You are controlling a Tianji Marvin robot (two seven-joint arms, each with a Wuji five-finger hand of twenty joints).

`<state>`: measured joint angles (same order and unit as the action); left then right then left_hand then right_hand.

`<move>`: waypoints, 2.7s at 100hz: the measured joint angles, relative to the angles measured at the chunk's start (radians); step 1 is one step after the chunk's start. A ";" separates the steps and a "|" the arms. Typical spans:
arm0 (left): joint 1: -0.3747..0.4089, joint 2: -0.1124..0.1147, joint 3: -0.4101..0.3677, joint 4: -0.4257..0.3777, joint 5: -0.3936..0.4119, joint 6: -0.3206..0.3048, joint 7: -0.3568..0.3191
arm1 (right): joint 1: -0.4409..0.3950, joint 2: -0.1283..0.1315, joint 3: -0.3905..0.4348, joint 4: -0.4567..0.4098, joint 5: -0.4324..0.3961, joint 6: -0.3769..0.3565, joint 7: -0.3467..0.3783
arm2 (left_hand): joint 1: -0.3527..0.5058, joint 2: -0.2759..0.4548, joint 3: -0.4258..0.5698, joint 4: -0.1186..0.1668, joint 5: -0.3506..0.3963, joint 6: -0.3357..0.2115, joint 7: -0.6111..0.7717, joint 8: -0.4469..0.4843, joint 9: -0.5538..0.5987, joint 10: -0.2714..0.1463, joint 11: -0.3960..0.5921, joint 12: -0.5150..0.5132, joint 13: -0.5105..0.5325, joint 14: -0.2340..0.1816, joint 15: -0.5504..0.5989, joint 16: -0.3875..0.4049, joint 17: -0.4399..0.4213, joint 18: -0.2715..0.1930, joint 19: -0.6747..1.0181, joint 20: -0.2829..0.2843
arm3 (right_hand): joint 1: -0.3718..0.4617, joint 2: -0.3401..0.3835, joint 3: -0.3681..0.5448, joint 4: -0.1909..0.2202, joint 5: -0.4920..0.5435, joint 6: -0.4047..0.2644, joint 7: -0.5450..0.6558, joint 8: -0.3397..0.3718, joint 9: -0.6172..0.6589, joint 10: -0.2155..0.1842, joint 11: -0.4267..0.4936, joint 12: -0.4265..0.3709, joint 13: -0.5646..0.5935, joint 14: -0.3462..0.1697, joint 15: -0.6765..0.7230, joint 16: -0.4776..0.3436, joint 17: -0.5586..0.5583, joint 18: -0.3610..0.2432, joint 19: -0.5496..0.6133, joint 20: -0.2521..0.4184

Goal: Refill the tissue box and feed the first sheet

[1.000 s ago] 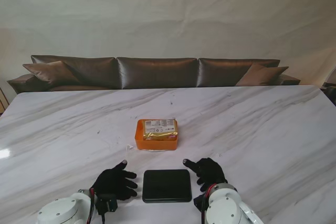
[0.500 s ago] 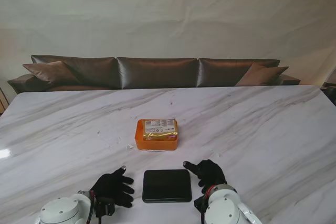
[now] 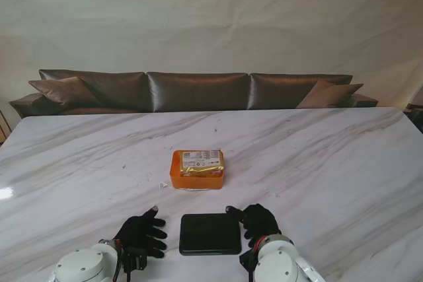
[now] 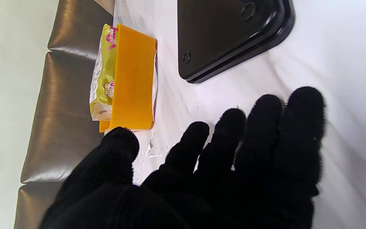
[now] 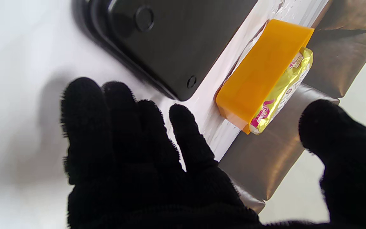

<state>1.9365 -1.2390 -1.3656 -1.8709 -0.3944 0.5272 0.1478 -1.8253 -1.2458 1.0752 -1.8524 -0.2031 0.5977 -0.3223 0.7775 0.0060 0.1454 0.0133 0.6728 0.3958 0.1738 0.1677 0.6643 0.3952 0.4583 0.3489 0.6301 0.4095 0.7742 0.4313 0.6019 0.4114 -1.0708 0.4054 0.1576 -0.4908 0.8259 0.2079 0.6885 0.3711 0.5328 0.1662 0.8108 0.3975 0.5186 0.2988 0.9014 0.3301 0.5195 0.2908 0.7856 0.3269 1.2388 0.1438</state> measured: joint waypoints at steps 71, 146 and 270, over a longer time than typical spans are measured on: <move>-0.048 -0.014 0.084 0.039 0.008 -0.094 0.065 | 0.025 -0.033 -0.042 0.021 0.073 -0.013 -0.067 | -0.002 0.000 0.023 0.000 -0.024 0.012 -0.042 -0.025 -0.060 0.026 -0.034 -0.017 -0.086 0.019 -0.022 -0.003 -0.105 0.018 -0.028 0.023 | 0.001 0.000 -0.002 0.000 -0.002 0.000 0.000 -0.004 -0.005 0.000 0.000 -0.001 -0.012 0.027 -0.008 -0.004 -0.001 0.014 0.000 0.000; -0.026 -0.014 0.071 0.028 0.047 -0.118 0.070 | 0.018 -0.038 -0.010 -0.008 0.119 0.074 -0.034 | -0.002 0.000 0.035 0.000 -0.024 0.012 -0.042 -0.025 -0.060 0.027 -0.034 -0.017 -0.087 0.020 -0.066 -0.008 -0.107 0.020 -0.061 0.036 | 0.001 0.011 -0.002 0.000 -0.050 0.026 -0.014 -0.018 -0.047 0.032 -0.013 -0.001 -0.013 0.023 0.018 0.014 -0.001 0.014 0.000 0.000; -0.207 -0.022 0.122 0.178 0.031 -0.148 0.122 | 0.220 -0.076 -0.081 0.176 0.263 -0.010 -0.089 | -0.002 0.000 0.059 0.000 -0.022 0.012 -0.042 -0.025 -0.062 0.054 -0.035 -0.017 -0.087 0.096 -0.055 -0.005 -0.126 0.147 -0.138 0.061 | 0.012 0.020 -0.012 0.000 -0.058 0.038 -0.011 -0.020 -0.054 0.039 -0.012 -0.009 -0.050 0.096 0.002 0.020 -0.001 0.070 -0.001 0.000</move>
<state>1.7291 -1.2613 -1.2435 -1.6925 -0.3636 0.3790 0.2697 -1.6055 -1.3223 0.9939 -1.6766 0.0594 0.5882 -0.4112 0.7759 0.0056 0.2047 0.0134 0.6505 0.4080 0.1314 0.1428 0.6025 0.4490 0.4236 0.3315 0.5432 0.5055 0.7195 0.4264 0.4756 0.5580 -1.2090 0.4667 0.1696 -0.4706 0.8136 0.2083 0.6307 0.4092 0.5213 0.1462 0.7571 0.4368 0.5062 0.2899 0.8514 0.4265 0.5212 0.3105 0.7842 0.3973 1.2381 0.1438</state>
